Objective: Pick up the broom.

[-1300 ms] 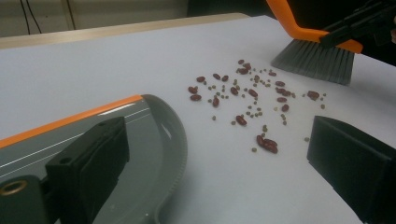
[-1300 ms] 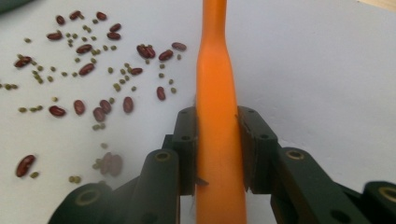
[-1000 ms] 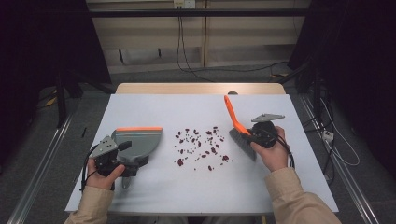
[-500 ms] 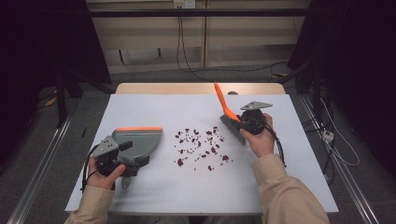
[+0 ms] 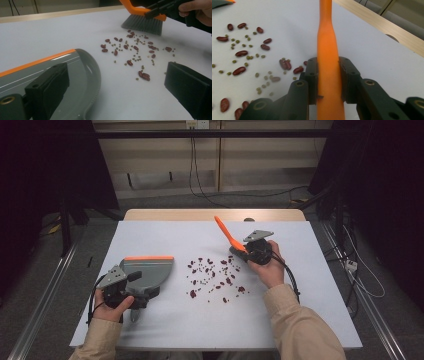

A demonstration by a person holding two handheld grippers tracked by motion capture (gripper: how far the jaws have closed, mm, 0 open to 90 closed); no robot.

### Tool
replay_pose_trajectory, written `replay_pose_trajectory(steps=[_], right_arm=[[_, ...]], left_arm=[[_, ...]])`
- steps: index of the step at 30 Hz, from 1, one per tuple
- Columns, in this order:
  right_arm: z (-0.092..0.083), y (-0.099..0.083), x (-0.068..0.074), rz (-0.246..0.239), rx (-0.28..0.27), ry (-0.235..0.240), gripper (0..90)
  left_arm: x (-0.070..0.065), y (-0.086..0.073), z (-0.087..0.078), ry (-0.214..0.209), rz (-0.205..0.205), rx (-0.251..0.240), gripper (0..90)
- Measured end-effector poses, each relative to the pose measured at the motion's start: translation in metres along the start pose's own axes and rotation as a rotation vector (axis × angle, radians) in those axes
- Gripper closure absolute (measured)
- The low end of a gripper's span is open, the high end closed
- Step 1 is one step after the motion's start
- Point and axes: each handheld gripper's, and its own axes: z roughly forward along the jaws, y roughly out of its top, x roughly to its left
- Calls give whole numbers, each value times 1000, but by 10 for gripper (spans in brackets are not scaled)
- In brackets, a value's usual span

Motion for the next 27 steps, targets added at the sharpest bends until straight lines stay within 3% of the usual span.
replay_pose_trajectory(steps=[1,15,20,22,27], right_arm=[[-1,0,2,14,-5,13,718],[-14,-1,33,-42,14,48,719],[-18,-2,40,-19,5,84,719],[-19,-1,44,-44,9,75,719],[-20,-1,45,-22,4,83,719]], left_arm=[[0,0,0,1,1,3,56],[-3,0,0,-12,6,-8,56],[-3,0,0,-10,10,-7,56],[-4,0,0,-12,10,-12,55],[-5,1,-1,-14,13,-12,56]])
